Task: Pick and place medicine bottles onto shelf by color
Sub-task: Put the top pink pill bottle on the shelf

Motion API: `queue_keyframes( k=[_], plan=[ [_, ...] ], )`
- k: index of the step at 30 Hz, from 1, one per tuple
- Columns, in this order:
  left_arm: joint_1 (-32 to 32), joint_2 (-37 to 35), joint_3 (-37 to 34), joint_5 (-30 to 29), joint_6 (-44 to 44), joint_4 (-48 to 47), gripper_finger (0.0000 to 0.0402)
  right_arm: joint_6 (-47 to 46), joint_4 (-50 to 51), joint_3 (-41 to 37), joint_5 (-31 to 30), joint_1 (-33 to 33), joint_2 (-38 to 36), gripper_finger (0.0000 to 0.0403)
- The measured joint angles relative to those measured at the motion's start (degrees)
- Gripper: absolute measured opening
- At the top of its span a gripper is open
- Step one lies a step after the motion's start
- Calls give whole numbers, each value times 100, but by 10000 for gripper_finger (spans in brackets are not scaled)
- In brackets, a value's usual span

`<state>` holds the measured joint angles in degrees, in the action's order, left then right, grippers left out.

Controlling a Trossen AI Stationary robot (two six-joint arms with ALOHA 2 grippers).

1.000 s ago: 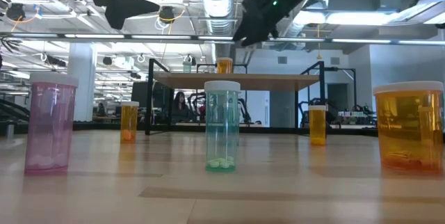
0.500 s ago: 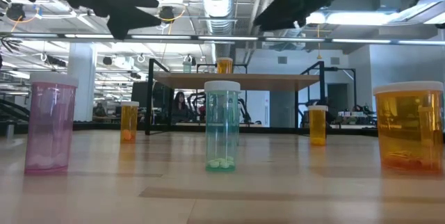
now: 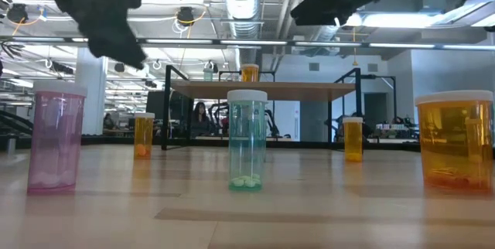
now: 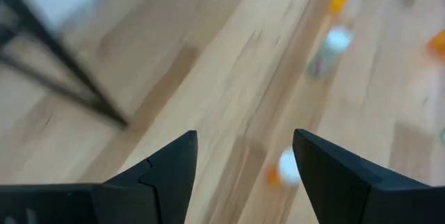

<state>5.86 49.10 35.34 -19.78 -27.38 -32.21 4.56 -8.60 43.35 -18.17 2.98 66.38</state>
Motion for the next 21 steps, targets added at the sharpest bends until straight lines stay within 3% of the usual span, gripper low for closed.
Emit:
queue_keyframes(
  k=[5,8,16,21],
  plan=[
    [257,-115,97,-84,-334,-1141,224,-35,28,2,0,0,44,295],
    [578,-315,96,-505,-713,-1530,224,-90,94,2,0,0,41,295],
    [1686,-1192,-356,-1475,-1382,-1434,224,-151,152,2,1,0,41,295],
    [2085,-1417,-835,-1555,-1985,-1440,224,-155,147,2,2,0,41,295]
  ],
)
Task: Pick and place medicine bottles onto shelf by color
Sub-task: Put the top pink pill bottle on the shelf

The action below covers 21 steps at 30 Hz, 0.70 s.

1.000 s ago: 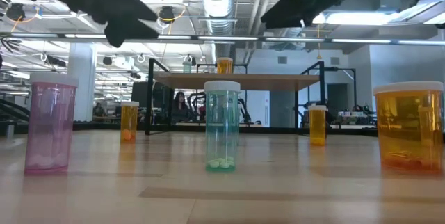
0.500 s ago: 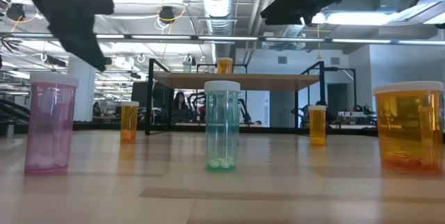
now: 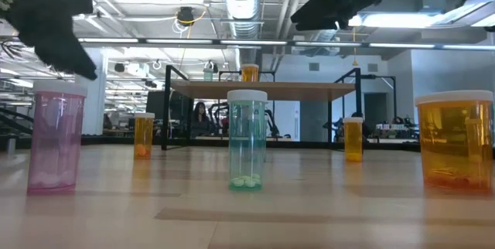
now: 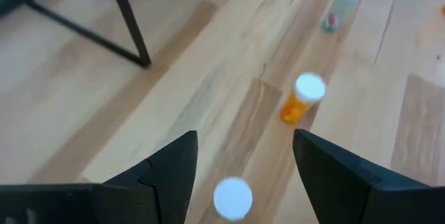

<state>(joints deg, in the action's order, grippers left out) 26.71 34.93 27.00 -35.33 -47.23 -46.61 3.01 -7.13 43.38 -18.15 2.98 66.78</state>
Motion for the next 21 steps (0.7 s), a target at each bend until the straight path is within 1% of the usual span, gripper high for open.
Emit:
queue_keyframes(
  k=[4,10,18,21],
  plan=[
    [152,-8,-201,-1,-291,-1,224,0,-9,0,0,0,0,295],
    [167,80,-310,3,-354,-24,231,0,-23,0,0,2,2,295],
    [163,256,-541,167,-728,22,291,0,-21,0,0,2,2,295],
    [163,360,-570,196,-801,23,307,0,-21,0,0,2,2,295]
  ],
)
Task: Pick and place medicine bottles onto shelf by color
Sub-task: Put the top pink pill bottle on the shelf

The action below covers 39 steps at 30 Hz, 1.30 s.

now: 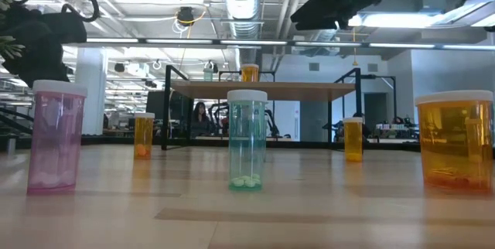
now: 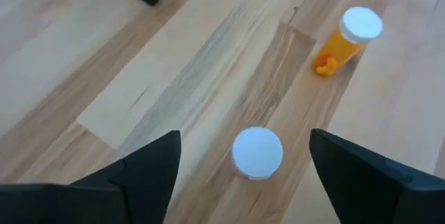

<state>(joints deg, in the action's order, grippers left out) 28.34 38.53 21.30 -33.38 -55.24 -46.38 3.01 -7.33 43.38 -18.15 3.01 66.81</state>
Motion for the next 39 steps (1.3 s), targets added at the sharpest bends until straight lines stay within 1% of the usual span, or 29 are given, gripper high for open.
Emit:
queue_keyframes(
  k=[9,16,21,24,28,33,39],
  plan=[
    [-2,545,0,172,-19,287,313,0,0,0,1,2,0,295],
    [-4,1055,0,150,-158,353,313,0,0,0,2,2,0,295],
    [-2,1262,0,111,-253,390,310,-5,0,0,2,2,0,295],
    [-4,1315,0,110,-299,395,295,-4,0,0,2,2,0,295],
    [-4,1324,0,108,-300,458,262,-4,1,0,2,2,0,295],
    [-4,1321,0,102,-40,764,220,-4,2,0,2,2,0,295],
    [-4,1321,2,103,70,853,177,0,2,0,2,2,2,295]
  ],
)
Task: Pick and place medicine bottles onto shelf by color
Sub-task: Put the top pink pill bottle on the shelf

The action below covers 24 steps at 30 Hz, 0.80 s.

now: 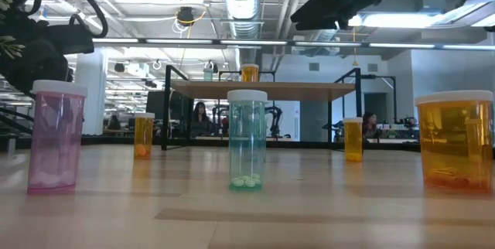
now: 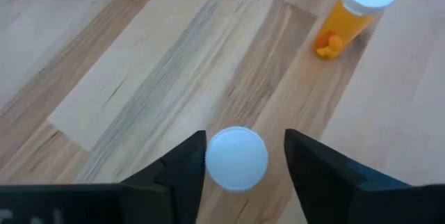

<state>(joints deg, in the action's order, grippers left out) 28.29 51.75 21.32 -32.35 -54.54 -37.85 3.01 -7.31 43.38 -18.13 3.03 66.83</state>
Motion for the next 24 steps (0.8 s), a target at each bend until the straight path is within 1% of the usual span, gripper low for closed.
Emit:
queue_keyframes(
  k=[9,12,15,19,24],
  plan=[
    [0,0,0,0,-19,-31,111,-4,20,0,0,-4,0,295],
    [0,-2,0,1,-17,-31,95,-4,22,0,1,-4,0,295],
    [0,-4,0,-1,-15,-31,91,-2,22,0,2,-2,0,295],
    [-55,-105,29,-43,21,-64,99,-2,22,0,2,2,0,295],
    [-204,-346,355,-117,383,-231,102,-2,22,0,2,0,0,295]
  ],
)
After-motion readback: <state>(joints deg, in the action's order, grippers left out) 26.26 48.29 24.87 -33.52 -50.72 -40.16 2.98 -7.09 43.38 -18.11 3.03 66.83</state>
